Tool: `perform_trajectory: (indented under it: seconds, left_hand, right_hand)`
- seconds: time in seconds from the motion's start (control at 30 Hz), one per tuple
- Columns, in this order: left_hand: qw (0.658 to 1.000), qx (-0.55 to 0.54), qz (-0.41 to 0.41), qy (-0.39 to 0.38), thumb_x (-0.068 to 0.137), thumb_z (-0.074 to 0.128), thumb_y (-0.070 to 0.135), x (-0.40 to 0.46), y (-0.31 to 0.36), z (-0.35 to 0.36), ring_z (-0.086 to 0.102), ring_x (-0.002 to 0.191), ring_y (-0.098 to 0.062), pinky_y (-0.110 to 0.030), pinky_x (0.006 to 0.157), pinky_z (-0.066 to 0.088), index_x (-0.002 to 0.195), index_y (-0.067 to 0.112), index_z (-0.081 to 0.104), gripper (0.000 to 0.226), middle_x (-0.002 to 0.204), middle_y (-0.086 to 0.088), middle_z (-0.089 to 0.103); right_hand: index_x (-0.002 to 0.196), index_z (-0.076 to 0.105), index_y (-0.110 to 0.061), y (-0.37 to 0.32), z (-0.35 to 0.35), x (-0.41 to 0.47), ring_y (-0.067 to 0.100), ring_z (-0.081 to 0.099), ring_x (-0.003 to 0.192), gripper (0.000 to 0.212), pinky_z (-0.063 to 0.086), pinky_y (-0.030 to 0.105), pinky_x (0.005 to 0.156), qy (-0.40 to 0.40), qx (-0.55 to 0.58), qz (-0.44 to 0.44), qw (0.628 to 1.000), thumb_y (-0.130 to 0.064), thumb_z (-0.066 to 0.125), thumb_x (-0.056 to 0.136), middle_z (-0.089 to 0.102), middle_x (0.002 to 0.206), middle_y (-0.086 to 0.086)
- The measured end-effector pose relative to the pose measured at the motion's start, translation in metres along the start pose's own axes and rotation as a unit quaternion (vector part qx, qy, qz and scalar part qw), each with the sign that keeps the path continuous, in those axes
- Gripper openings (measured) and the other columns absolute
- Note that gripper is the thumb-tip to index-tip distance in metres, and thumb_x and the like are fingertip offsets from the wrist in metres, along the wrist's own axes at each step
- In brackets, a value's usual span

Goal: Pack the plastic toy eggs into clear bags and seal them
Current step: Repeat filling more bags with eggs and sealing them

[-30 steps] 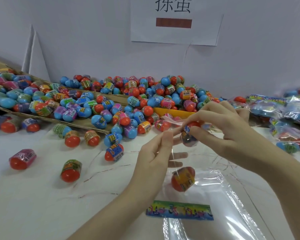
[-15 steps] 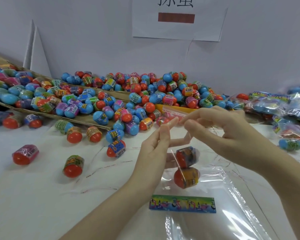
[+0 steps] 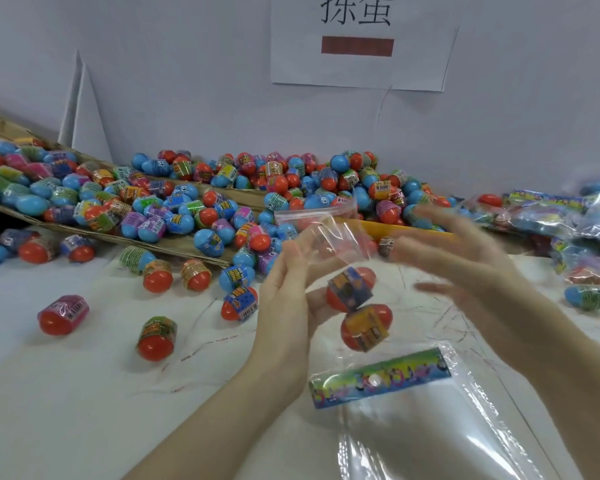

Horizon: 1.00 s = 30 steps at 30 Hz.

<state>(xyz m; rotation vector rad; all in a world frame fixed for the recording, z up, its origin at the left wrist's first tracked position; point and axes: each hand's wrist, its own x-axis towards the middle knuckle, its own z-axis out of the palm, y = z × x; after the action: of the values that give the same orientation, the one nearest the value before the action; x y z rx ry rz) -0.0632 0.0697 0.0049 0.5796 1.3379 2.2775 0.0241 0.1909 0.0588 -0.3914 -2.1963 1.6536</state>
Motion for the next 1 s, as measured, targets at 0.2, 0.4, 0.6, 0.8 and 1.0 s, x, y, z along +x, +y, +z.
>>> perform_trajectory:
  seconds: [0.2,0.4,0.6,0.8,1.0]
  left_hand:
    - [0.996,0.087,0.024,0.009,0.061,0.036,0.072,-0.004,0.002,0.002,0.063,0.099,-0.008,-0.041,0.098,0.044,0.084,0.051,0.065,0.043,0.101,0.010,0.071]
    - [0.989,0.126,-0.047,-0.056,0.035,0.066,0.079,0.001,0.001,-0.003,0.065,0.097,-0.010,-0.029,0.085,0.051,0.118,0.021,0.058,0.102,0.110,-0.001,0.067]
    - [0.988,0.140,-0.059,0.025,0.073,0.073,0.018,0.004,-0.003,-0.009,0.060,0.053,-0.003,-0.014,0.047,0.046,0.066,0.016,0.072,0.007,0.060,0.004,0.067]
    - [0.991,0.099,-0.065,0.063,0.077,0.069,0.016,0.008,-0.001,-0.013,0.054,0.047,-0.001,-0.014,0.046,0.045,0.058,0.019,0.067,0.020,0.051,0.007,0.059]
    - [0.992,0.095,-0.071,0.038,0.075,0.070,0.015,0.009,0.004,-0.013,0.057,0.051,-0.001,-0.016,0.053,0.046,0.069,0.016,0.066,0.007,0.055,0.008,0.062]
  right_hand:
    - [0.098,0.066,-0.023,0.023,0.017,0.005,0.015,0.068,0.081,0.041,0.055,0.027,0.071,-0.069,0.003,0.048,0.996,-0.037,0.068,0.059,0.073,0.085,-0.002]
    - [0.085,0.070,-0.021,0.032,0.020,0.009,0.005,0.064,0.068,0.015,0.051,0.027,0.072,-0.020,0.013,0.034,0.999,-0.025,0.068,0.071,0.071,0.077,-0.006]
    - [0.096,0.063,-0.028,0.028,0.015,0.010,0.002,0.066,0.077,0.034,0.052,0.029,0.075,-0.044,-0.006,0.054,0.998,-0.041,0.073,0.066,0.071,0.088,-0.009]
    - [0.107,0.047,-0.037,0.031,0.022,0.002,0.018,0.070,0.070,0.079,0.057,0.026,0.061,-0.138,-0.060,0.103,0.983,-0.005,0.088,0.047,0.072,0.084,0.007]
    - [0.081,0.072,-0.012,0.038,0.022,0.007,0.014,0.068,0.066,0.026,0.052,0.018,0.057,-0.088,-0.003,0.077,0.993,-0.001,0.078,0.058,0.073,0.074,0.006]
